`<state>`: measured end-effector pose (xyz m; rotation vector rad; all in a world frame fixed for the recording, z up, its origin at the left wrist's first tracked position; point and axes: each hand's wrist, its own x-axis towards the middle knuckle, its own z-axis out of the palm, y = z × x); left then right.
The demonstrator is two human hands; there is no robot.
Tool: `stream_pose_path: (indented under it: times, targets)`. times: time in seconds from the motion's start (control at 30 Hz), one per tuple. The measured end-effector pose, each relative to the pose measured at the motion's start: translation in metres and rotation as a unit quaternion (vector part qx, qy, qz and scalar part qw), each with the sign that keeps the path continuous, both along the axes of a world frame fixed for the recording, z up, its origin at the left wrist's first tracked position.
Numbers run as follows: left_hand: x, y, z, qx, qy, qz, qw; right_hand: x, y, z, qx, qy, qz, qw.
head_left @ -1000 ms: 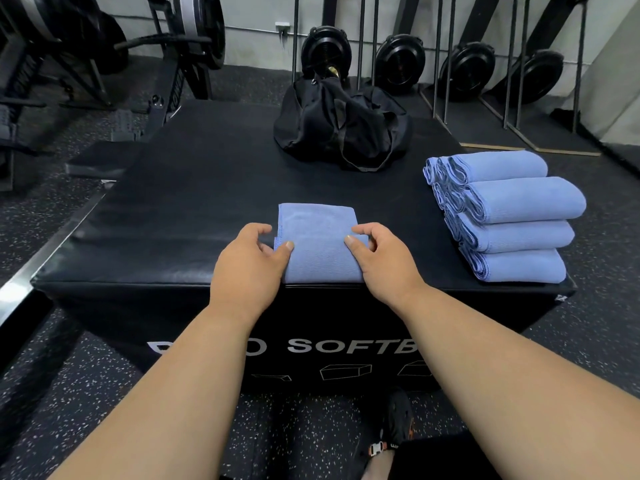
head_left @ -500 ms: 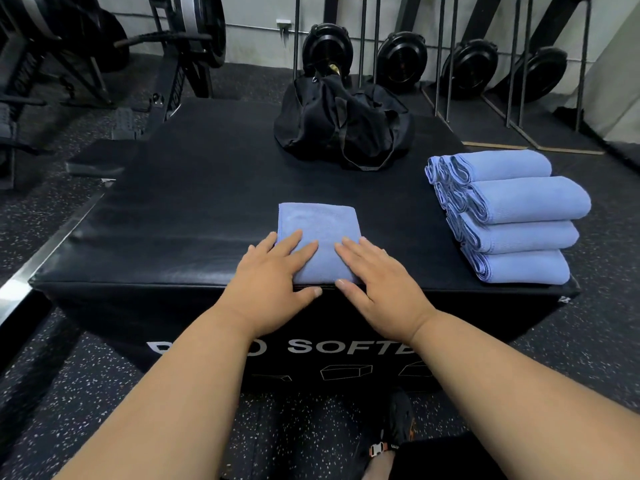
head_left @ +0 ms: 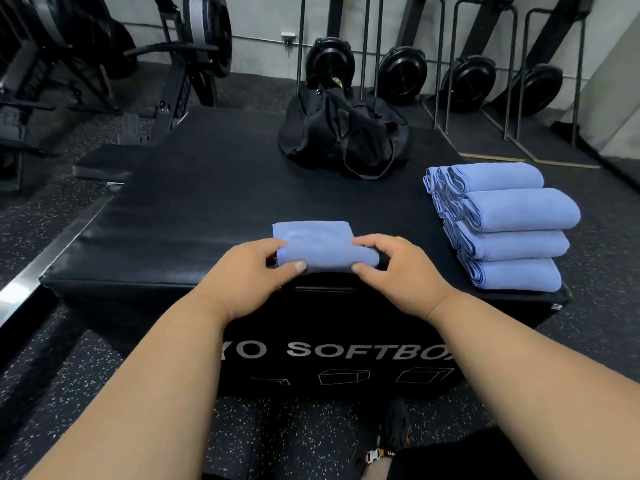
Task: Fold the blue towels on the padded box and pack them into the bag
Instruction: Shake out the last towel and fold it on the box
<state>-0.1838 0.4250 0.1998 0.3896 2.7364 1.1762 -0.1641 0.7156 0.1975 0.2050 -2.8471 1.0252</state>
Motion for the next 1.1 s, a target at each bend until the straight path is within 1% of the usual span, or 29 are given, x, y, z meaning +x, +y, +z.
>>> stream_pose_path:
  times: [0.07, 0.1, 0.17, 0.23, 0.27, 0.3, 0.4, 0.5, 0.57, 0.67, 0.7, 0.73, 0.77, 0.8, 0.83, 0.87, 0.9, 0.93, 1.0, 1.03, 1.1]
  targets:
    - [0.000, 0.000, 0.000, 0.033, -0.012, 0.030, 0.999, -0.002, -0.005, 0.004, -0.102, -0.003, -0.024, 0.995]
    - [0.001, 0.001, 0.000, 0.062, -0.020, 0.050, 0.997, -0.003, -0.008, 0.005, -0.138, -0.011, -0.034, 0.990]
    - [0.001, 0.008, -0.001, 0.096, -0.026, 0.094, 0.991, -0.009, -0.016, 0.004, -0.194, -0.042, -0.058, 0.978]
    - [0.004, 0.017, -0.001, 0.094, -0.020, 0.129, 0.987, -0.015, -0.023, 0.001, -0.234, -0.073, -0.088, 0.965]
    - [0.004, 0.021, -0.002, 0.082, -0.014, 0.146, 0.986, -0.018, -0.027, -0.002, -0.232, -0.083, -0.095, 0.965]
    - [0.003, 0.025, -0.003, 0.064, -0.006, 0.165, 0.984, -0.021, -0.032, -0.004, -0.210, -0.090, -0.100, 0.969]
    - [-0.002, 0.032, -0.004, 0.015, -0.001, 0.221, 0.975, -0.030, -0.041, -0.009, -0.121, -0.098, -0.113, 0.981]
    - [-0.008, 0.036, -0.007, -0.016, 0.002, 0.242, 0.970, -0.032, -0.042, -0.010, -0.051, -0.097, -0.128, 0.986]
    - [-0.012, 0.040, -0.007, -0.024, -0.002, 0.238, 0.971, -0.029, -0.041, -0.014, -0.044, -0.080, -0.132, 0.987]
    - [-0.015, 0.045, -0.007, -0.051, -0.015, 0.234, 0.971, -0.025, -0.045, -0.020, -0.076, -0.056, -0.120, 0.988]
    - [-0.015, 0.046, -0.007, -0.057, -0.014, 0.238, 0.969, -0.025, -0.045, -0.021, -0.063, -0.043, -0.118, 0.990]
    - [-0.014, 0.048, -0.006, -0.060, -0.003, 0.241, 0.969, -0.026, -0.046, -0.021, -0.021, -0.021, -0.116, 0.993]
    - [-0.012, 0.049, -0.005, -0.061, 0.028, 0.235, 0.970, -0.026, -0.048, -0.018, 0.041, 0.006, -0.110, 0.993]
    - [-0.010, 0.052, -0.003, -0.057, 0.077, 0.216, 0.972, -0.027, -0.050, -0.014, 0.095, 0.033, -0.098, 0.990]
    - [-0.008, 0.056, -0.001, -0.051, 0.130, 0.184, 0.973, -0.029, -0.053, -0.010, 0.122, 0.054, -0.085, 0.987]
    - [-0.007, 0.062, 0.000, -0.058, 0.170, 0.143, 0.973, -0.029, -0.055, -0.007, 0.121, 0.061, -0.073, 0.988]
    - [-0.005, 0.067, -0.001, -0.083, 0.193, 0.104, 0.972, -0.029, -0.057, -0.006, 0.103, 0.054, -0.058, 0.992]
    - [-0.003, 0.071, -0.005, -0.125, 0.200, 0.073, 0.969, -0.027, -0.059, -0.008, 0.079, 0.032, -0.037, 0.996]
    - [0.002, 0.073, -0.014, -0.203, 0.164, 0.039, 0.965, -0.019, -0.059, -0.018, 0.048, -0.028, -0.003, 0.998]
    - [0.003, 0.071, -0.019, -0.219, 0.143, 0.038, 0.964, -0.015, -0.057, -0.022, 0.050, -0.043, -0.003, 0.998]
    - [0.002, 0.065, -0.025, -0.214, 0.121, 0.044, 0.968, -0.013, -0.053, -0.026, 0.068, -0.046, -0.012, 0.997]
